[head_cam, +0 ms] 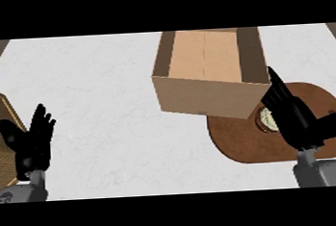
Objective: Pick the eggplant from the cutting board and place it in the cardboard box
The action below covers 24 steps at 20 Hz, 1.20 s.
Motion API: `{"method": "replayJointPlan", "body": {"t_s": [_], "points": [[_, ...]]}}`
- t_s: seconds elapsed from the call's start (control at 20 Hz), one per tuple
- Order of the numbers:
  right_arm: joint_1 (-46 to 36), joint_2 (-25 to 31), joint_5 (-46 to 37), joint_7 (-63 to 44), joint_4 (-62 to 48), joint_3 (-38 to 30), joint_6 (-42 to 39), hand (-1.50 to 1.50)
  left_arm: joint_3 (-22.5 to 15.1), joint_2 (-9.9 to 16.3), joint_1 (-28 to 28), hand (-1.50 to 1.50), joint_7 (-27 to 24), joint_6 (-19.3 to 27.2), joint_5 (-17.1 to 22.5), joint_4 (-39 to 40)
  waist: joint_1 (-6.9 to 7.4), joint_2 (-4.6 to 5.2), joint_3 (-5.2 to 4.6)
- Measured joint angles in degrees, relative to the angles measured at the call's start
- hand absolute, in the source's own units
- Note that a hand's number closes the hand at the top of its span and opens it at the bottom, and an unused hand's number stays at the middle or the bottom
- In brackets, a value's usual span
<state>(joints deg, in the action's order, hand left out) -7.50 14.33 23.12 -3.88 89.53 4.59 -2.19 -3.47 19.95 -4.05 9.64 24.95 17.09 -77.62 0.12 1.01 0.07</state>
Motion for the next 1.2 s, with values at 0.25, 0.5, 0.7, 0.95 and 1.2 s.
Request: {"method": "replayJointPlan", "body": {"t_s": [0.25, 0.5, 0.7, 0.95, 1.2], "points": [[0.8, 13.5, -1.3, -0.5, -0.3, -7.2, -6.1, -1.5, -3.8, 3.8, -0.2, 0.0, -3.3, -3.7, -5.0, -1.5, -1.89, -0.75, -0.03], [2.4, 24.6, -8.1, 2.7, -4.9, -16.7, -3.1, -1.5, -7.4, 7.1, -0.9, 0.0, -6.0, -7.4, -8.8, -2.8, -4.96, -1.08, 0.19], [6.3, 32.3, -12.2, 13.7, -9.4, -21.5, -7.9, -1.5, -10.4, 7.6, -1.6, 0.0, -8.3, -9.8, -11.3, -2.5, -3.63, -0.93, 0.15], [9.5, 42.8, -19.1, 18.5, -8.2, -20.7, -14.9, -1.5, -11.7, 7.7, -2.6, 0.0, -10.7, -11.7, -12.9, -1.0, -2.19, -0.94, -0.06], [9.5, 49.7, -21.2, 10.2, -1.7, -18.6, -20.9, -1.5, -12.1, 7.0, -4.1, 0.0, -11.4, -13.0, -13.7, 0.9, -1.24, -1.06, -0.19]]}}
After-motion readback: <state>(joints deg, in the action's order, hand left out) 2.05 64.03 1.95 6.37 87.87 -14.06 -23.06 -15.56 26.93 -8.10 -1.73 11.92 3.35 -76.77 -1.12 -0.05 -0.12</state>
